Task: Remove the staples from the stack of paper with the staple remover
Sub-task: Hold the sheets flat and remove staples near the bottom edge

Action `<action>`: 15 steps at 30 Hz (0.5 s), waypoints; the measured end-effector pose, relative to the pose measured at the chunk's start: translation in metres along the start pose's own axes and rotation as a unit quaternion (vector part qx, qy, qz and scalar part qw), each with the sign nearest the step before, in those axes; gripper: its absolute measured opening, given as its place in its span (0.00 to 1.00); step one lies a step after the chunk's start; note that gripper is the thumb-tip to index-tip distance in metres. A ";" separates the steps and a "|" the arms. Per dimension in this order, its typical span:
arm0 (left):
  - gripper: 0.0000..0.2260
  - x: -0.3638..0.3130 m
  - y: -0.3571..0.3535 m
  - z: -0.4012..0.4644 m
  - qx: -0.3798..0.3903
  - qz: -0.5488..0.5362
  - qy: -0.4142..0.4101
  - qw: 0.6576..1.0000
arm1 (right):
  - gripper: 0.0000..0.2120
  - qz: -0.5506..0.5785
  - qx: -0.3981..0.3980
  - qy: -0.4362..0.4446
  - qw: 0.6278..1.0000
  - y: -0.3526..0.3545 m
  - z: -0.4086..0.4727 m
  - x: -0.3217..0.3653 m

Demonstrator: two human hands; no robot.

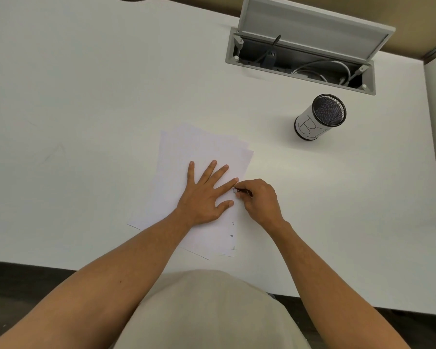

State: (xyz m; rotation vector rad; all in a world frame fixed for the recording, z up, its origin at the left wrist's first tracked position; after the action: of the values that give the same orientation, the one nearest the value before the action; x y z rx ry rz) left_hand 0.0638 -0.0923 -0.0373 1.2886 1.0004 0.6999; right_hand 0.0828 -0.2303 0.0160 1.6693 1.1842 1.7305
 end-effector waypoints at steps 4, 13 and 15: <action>0.30 0.002 0.001 0.002 0.004 -0.016 0.025 1.000 | 0.07 0.049 -0.013 -0.064 0.997 0.001 -0.004 -0.011; 0.32 0.004 -0.001 0.004 0.036 -0.018 0.032 0.999 | 0.05 0.093 0.033 -0.104 0.990 0.007 0.009 -0.014; 0.32 0.004 -0.002 0.004 0.041 -0.015 0.034 0.998 | 0.05 0.070 0.045 -0.092 0.992 0.006 0.013 -0.012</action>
State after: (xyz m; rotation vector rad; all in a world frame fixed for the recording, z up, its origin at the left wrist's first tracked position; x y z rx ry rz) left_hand 0.0688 -0.0908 -0.0400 1.3253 1.1119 0.6888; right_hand 0.0986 -0.2400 0.0132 1.9625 1.0979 1.5825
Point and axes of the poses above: each hand's wrist, its own z-axis towards the middle knuckle, its own y-axis out of the back of the hand, x = y × z, the point moved 7 cm from there along z, towards the middle knuckle, and after that the axes turned 2 degrees about -y, right-handed, at the moved point
